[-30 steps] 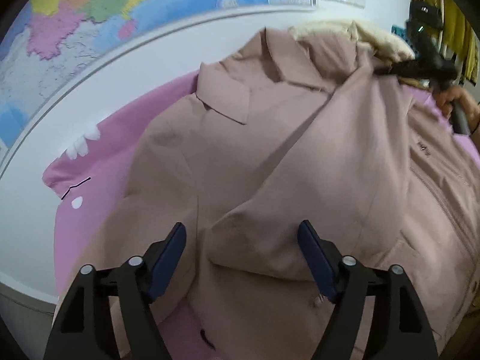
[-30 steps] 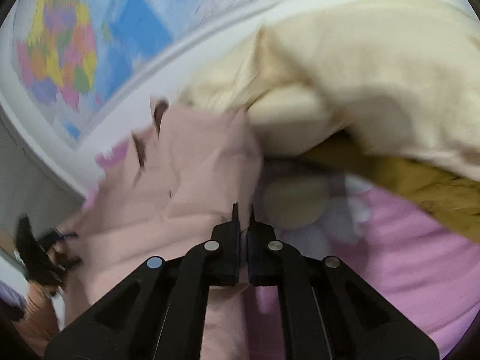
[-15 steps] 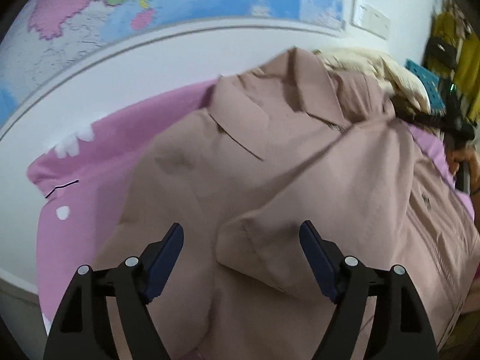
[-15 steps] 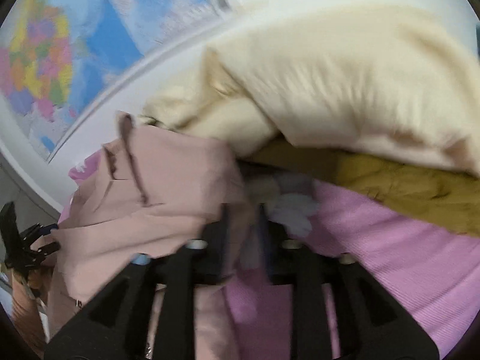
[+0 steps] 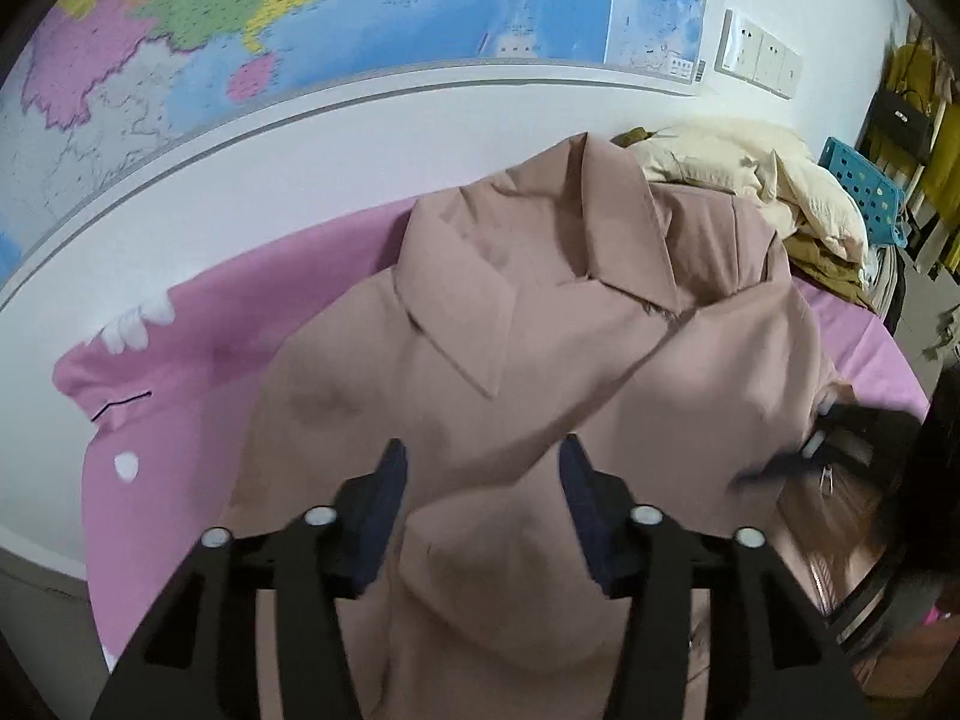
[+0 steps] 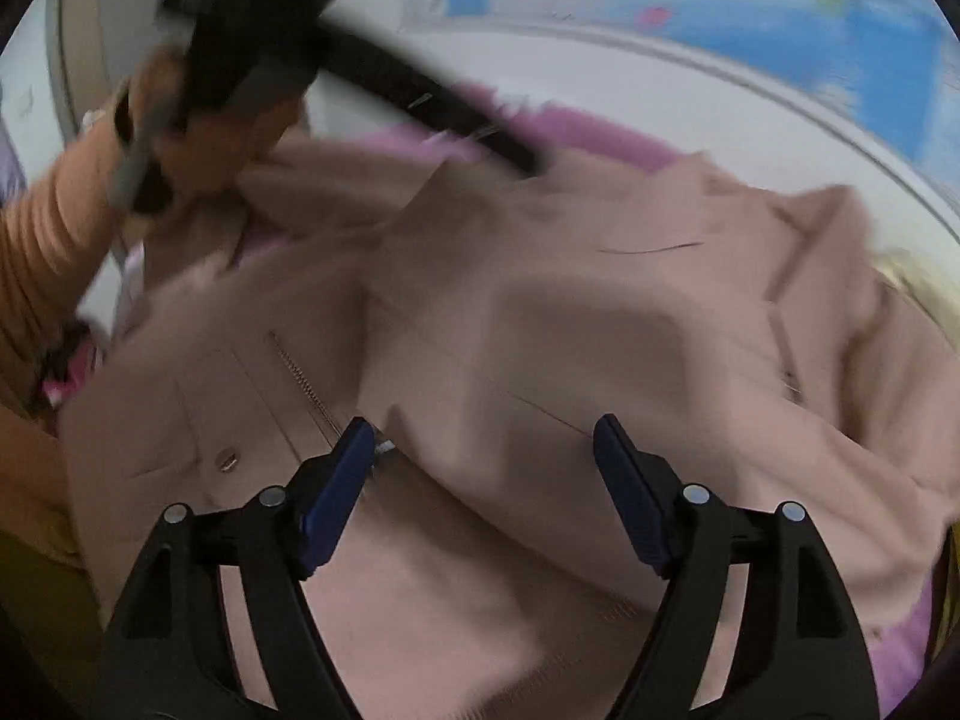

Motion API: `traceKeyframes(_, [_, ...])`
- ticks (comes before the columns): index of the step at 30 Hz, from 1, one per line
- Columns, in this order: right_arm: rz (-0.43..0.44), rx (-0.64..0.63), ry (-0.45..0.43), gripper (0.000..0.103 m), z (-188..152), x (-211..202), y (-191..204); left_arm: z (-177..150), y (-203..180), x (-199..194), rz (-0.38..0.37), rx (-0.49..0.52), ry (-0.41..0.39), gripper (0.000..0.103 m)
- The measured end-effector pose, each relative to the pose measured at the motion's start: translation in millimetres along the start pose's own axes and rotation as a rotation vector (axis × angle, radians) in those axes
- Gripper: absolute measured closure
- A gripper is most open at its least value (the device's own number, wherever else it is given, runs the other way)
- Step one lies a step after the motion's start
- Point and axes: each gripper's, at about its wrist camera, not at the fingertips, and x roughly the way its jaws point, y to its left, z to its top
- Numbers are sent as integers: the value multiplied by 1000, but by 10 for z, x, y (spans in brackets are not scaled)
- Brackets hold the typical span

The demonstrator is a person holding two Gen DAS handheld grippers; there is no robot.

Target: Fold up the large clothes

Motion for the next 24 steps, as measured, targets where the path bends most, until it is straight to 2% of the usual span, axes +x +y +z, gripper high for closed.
traceKeyframes(2, [-28, -24, 20, 37, 17, 128, 40, 37, 23, 98, -11, -28, 22, 51])
traceKeyframes(3, [-55, -29, 45, 54, 20, 200, 18, 33, 37, 129, -21, -38, 27, 51])
traceKeyframes(4, [-60, -15, 56, 79, 14, 213, -30, 18, 60, 149, -22, -53, 23, 51])
traceKeyframes(5, [-37, 36, 55, 90, 24, 203, -138, -9, 87, 144, -28, -63, 13, 51])
traceKeyframes(6, [-14, 81, 47, 97, 47, 200, -221, -21, 117, 130, -40, -69, 7, 47])
traceKeyframes(9, [-15, 225, -16, 98, 11, 21, -575, -108, 274, -18, -86, -116, -47, 36])
traceKeyframes(11, [41, 369, -52, 98, -68, -90, -874, -187, 362, -130, -123, -124, -81, 30])
traceKeyframes(12, [44, 410, -60, 98, -78, -100, -957, -209, 378, -151, -138, -123, -85, 26])
traceKeyframes(15, [86, 517, -61, 98, -137, -58, -1152, -354, 359, -159, -249, -99, -86, 24])
traceKeyframes(17, [123, 563, -57, 98, -179, -10, -1223, -460, 259, -65, -307, -74, -62, 16])
traceKeyframes(20, [153, 588, -50, 98, -166, 58, -1246, -526, 89, 130, -321, -39, -16, 16])
traceKeyframes(23, [175, 586, -54, 97, -155, 66, -1218, -479, -10, 400, -383, -74, 39, 17])
traceKeyframes(24, [179, 579, -56, 95, -149, 42, -1202, -461, -11, 463, -409, -98, 45, 27])
